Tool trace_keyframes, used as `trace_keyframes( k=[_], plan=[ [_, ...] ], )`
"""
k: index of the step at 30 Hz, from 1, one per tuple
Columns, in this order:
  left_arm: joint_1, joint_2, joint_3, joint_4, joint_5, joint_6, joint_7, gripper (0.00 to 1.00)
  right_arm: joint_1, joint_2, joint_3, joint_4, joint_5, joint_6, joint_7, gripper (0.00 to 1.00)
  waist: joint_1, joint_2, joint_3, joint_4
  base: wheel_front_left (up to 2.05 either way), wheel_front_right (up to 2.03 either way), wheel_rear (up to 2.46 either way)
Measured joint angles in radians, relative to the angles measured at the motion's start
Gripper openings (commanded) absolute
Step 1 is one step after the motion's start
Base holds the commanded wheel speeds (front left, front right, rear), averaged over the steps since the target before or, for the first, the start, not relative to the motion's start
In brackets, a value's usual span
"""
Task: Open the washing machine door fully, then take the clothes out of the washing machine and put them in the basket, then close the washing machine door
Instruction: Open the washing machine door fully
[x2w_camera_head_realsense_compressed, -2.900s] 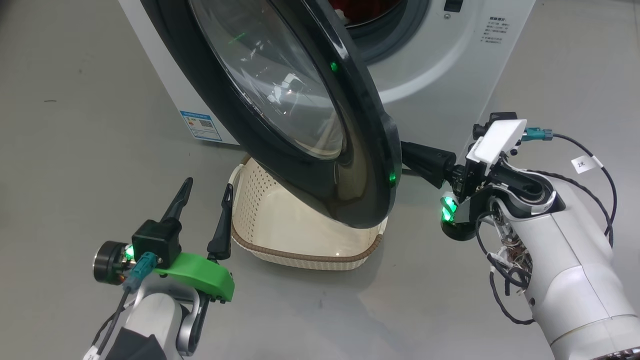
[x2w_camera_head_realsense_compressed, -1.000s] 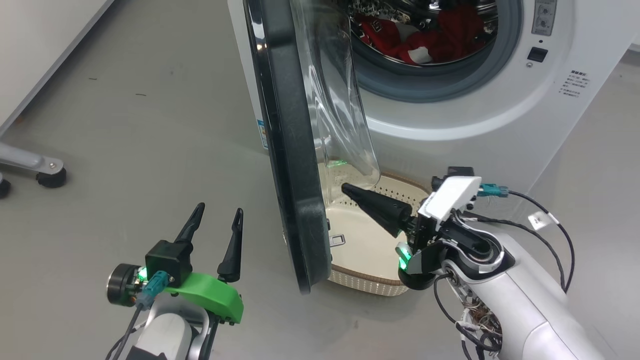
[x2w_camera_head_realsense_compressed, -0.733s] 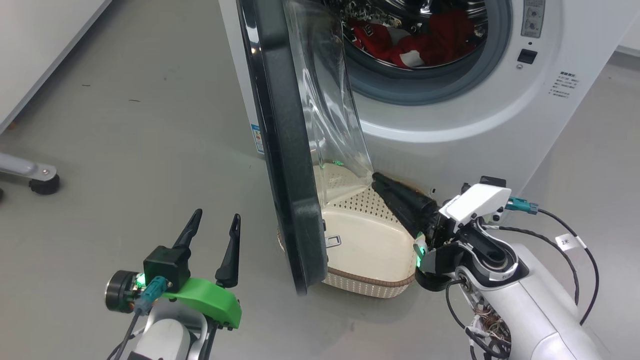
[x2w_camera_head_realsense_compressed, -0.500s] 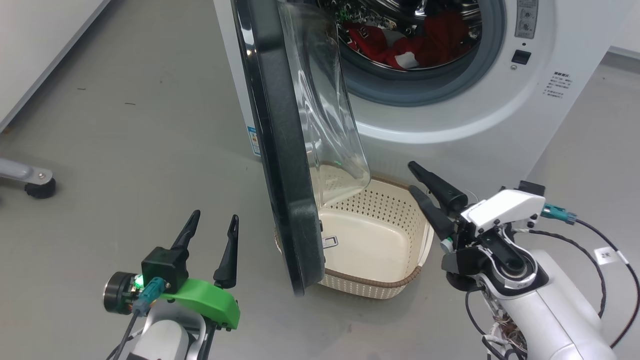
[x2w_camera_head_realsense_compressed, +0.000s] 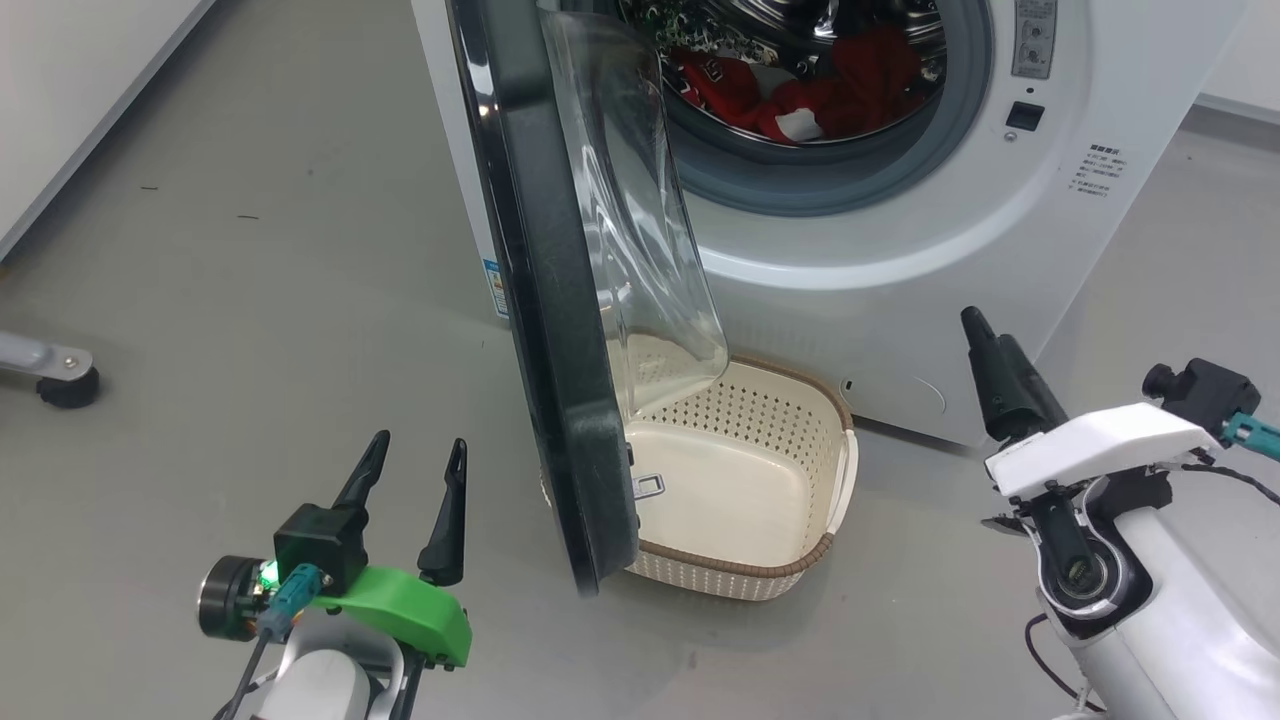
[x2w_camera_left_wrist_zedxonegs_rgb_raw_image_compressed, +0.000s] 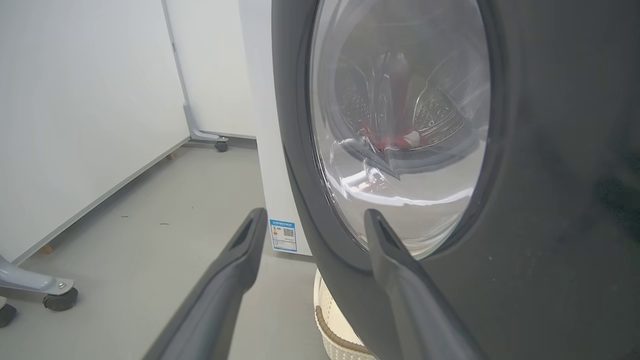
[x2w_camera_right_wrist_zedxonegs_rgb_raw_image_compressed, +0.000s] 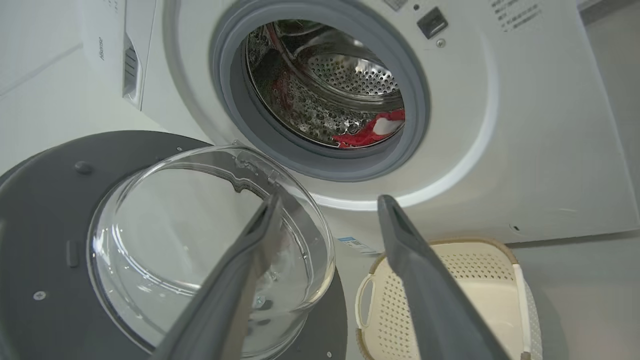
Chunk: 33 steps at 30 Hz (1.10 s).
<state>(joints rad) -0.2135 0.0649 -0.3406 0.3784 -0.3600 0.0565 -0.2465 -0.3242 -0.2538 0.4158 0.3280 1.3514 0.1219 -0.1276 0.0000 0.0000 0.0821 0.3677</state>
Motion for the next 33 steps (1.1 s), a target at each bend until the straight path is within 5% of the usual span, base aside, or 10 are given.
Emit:
trace_keyframes(
  k=[6,10,16,22,33],
  plan=[
    [0.000,0.002,0.000,-0.003,-0.001,0.000,0.000,1.00,-0.001,-0.078,0.059,-0.003,-0.270,0.000,-0.162,1.00,0.0000,0.0000,0.000,-0.005,0.00,0.00,0.00],
    [0.001,0.001,0.000,-0.005,-0.001,0.000,0.000,1.00,-0.003,-0.106,0.075,0.000,-0.390,-0.013,-0.158,1.00,0.0000,0.0000,-0.001,-0.007,0.00,0.00,0.00],
    [0.003,0.004,0.000,-0.005,-0.001,0.002,0.000,1.00,-0.007,-0.114,0.074,-0.003,-0.616,-0.118,-0.135,1.00,0.0000,0.0000,-0.001,-0.010,0.00,0.00,0.00],
    [0.004,0.004,0.000,-0.011,-0.001,0.009,0.000,1.00,-0.005,-0.079,0.028,-0.041,-0.741,-0.175,-0.133,1.00,0.0000,0.0000,0.003,-0.013,0.00,0.00,0.00],
    [0.004,0.004,0.001,-0.015,-0.002,0.009,0.000,1.00,0.057,-0.007,0.009,-0.048,-0.824,-0.202,-0.133,1.00,0.0000,0.0000,0.010,-0.014,0.00,0.00,0.00]
  ],
)
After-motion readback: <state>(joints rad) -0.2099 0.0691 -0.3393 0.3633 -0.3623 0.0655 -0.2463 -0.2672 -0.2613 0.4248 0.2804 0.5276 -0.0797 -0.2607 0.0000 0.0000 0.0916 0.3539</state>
